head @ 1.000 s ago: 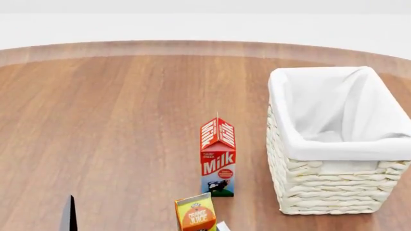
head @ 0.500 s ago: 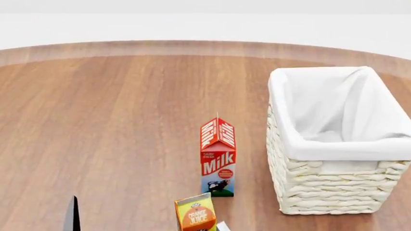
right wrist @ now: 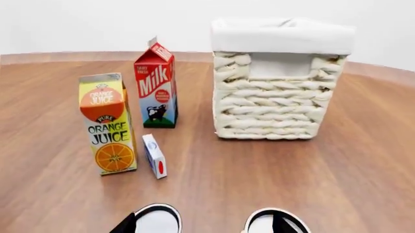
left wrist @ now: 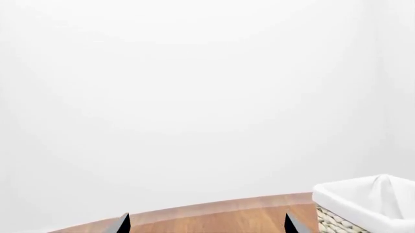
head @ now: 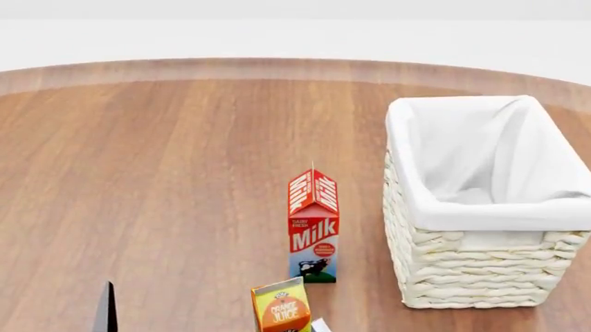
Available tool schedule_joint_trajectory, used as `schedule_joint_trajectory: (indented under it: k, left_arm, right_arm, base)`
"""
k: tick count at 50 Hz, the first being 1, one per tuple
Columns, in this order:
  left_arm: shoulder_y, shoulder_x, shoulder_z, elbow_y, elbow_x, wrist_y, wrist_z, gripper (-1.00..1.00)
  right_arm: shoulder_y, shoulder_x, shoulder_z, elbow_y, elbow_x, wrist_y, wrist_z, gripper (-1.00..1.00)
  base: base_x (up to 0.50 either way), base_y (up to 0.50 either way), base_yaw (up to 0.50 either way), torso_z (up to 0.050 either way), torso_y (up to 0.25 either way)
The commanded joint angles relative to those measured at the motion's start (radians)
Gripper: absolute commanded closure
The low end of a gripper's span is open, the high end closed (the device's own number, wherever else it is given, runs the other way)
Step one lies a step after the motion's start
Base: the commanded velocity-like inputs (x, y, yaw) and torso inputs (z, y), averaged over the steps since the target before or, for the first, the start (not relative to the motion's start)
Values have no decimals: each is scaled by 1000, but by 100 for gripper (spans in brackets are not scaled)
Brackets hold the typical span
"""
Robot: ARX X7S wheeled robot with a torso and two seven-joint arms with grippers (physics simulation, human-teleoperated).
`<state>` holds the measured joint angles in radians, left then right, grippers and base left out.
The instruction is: Pick up the tomato sauce, and put it in the basket.
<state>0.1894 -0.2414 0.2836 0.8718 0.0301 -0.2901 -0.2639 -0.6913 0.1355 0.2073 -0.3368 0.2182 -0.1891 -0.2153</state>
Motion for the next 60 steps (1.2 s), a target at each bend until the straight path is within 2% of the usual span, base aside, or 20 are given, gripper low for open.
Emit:
schedule_joint_trajectory:
  k: [1, 9, 25, 40, 43, 47, 50, 54, 56, 59, 60]
  left_arm:
    - [-2, -8, 6, -2, -6, 1, -10, -100]
    - [-3, -13, 7, -5, -11, 4, -15, -100]
    - [-5, -21, 16, -5, -12, 2, -22, -100]
    - [-11, -26, 21, -10, -21, 1, -28, -100]
    - [-12, -27, 25, -13, -22, 2, -30, -100]
    - [-14, -29, 25, -14, -25, 1, -32, -100]
    - [-14, -30, 26, -13, -27, 1, -33, -100]
    - [-15, -33, 29, -14, -28, 2, -36, -100]
    - [-14, -34, 28, -13, -29, 2, -38, -100]
    - [-15, -36, 29, -14, -31, 3, -40, -100]
    - [-15, -37, 30, -14, -31, 3, -41, -100]
  right_arm:
    - [14, -4, -27, 54, -32, -32, 4, -100]
    - [6, 18, -92, 92, -95, -109, -40, -100]
    - [128, 8, -133, 273, -106, -108, -14, -100]
    - [202, 4, -159, 334, -134, -113, 19, -100]
    - [199, 10, -161, 277, -135, -56, 30, -100]
    - [240, 4, -171, 368, -145, -99, 35, -100]
    - [238, 9, -174, 317, -139, -38, 40, -100]
    - [266, 7, -184, 343, -149, -24, 50, -100]
    - [296, 1, -191, 426, -152, -72, 49, -100]
    - [295, 4, -193, 368, -142, 2, 56, -100]
    - [312, 0, -196, 416, -143, -27, 54, -100]
  base:
    - [0, 0, 0, 0, 0]
    - [0, 0, 0, 0, 0]
    - [0, 0, 0, 0, 0]
    - [0, 0, 0, 0, 0]
    - [0, 0, 0, 0, 0]
    - [0, 0, 0, 0, 0]
    - [0, 0, 0, 0, 0]
    - [0, 0, 0, 0, 0]
    - [0, 0, 0, 0, 0]
    - [0, 0, 0, 0, 0]
    - [0, 0, 0, 0, 0]
